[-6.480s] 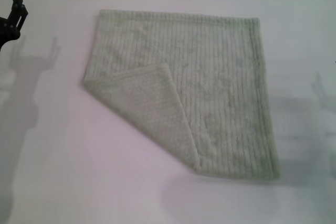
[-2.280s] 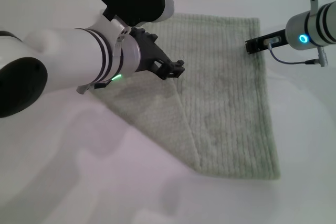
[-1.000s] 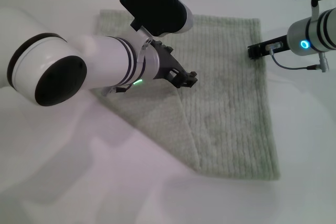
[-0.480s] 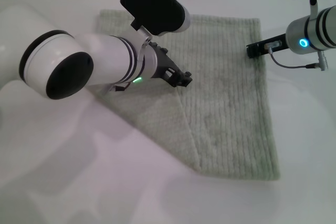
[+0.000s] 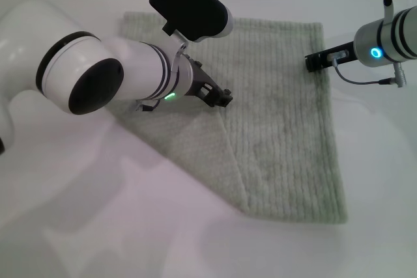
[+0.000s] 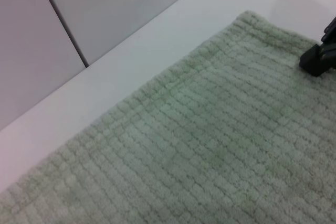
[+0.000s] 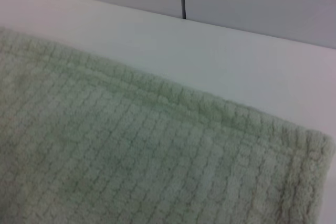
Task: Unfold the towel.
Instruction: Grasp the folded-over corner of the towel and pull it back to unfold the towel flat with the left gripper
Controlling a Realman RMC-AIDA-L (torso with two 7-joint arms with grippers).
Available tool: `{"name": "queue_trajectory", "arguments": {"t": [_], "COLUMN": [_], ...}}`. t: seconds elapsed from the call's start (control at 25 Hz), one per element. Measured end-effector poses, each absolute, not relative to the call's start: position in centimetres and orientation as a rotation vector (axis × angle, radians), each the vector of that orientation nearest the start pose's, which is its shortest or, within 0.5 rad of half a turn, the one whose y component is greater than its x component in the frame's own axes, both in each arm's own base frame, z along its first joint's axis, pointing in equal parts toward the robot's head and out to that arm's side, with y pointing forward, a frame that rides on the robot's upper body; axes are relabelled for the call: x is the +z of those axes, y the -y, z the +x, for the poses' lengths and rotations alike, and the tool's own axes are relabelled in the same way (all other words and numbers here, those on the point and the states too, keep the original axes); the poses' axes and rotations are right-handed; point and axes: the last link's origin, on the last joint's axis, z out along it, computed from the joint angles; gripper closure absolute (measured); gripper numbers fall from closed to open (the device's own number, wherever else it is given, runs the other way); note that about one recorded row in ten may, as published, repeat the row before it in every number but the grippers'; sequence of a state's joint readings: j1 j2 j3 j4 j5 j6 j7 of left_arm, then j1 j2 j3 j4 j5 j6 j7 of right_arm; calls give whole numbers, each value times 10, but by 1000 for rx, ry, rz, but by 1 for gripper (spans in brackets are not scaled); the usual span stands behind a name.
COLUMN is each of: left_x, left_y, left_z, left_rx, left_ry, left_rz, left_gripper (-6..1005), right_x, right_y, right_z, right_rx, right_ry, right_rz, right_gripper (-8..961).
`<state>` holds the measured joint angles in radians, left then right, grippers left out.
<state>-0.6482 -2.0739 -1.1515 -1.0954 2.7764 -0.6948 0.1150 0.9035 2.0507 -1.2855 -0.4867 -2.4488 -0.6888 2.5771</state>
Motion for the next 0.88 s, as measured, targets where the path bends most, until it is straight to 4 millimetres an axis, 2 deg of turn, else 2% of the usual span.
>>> {"name": "queue_trajectory", "arguments": {"t": [0.88], "left_x": [-106], "left_y": [-388], "left_z": [-157], "left_rx": [253], "left_ry": [588], "left_rz": [-2364], "left_gripper": [245], "right_x": [-52], "right_y": [-448], "right_z": [227], "right_rx": [-113], "right_ry": [-1136], "right_rz": [-2210], "right_gripper": [953]}}
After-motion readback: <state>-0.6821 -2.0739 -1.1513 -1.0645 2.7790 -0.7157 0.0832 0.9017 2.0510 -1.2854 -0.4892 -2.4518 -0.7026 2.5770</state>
